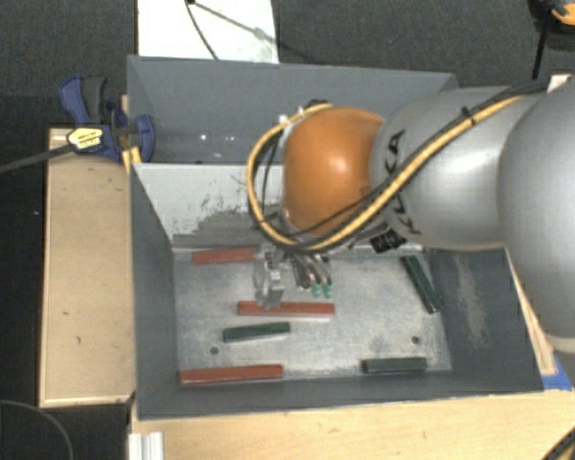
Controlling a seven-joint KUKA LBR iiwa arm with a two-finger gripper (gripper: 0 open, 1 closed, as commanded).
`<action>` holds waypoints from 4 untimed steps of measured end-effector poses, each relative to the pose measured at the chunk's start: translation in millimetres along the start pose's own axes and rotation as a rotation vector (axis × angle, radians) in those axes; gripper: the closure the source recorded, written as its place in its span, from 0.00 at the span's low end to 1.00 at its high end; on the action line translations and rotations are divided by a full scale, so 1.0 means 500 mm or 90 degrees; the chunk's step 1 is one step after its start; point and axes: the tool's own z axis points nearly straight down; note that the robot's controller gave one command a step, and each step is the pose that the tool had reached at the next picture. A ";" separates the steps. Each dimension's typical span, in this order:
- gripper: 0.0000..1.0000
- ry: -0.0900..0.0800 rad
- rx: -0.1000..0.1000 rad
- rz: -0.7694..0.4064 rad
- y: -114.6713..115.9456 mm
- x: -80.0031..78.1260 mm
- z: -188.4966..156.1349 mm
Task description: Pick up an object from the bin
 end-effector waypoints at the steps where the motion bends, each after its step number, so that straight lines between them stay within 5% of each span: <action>1: 0.00 -0.004 0.000 0.001 0.006 0.025 -0.024; 2: 0.00 -0.002 0.000 0.001 0.023 0.038 0.010; 3: 0.00 -0.009 -0.003 0.043 -0.017 0.039 0.055; 4: 1.00 -0.004 -0.002 0.130 -0.009 -0.019 0.139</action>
Offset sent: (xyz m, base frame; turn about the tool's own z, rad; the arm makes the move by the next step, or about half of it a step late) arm 0.0000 0.0000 0.0000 0.0000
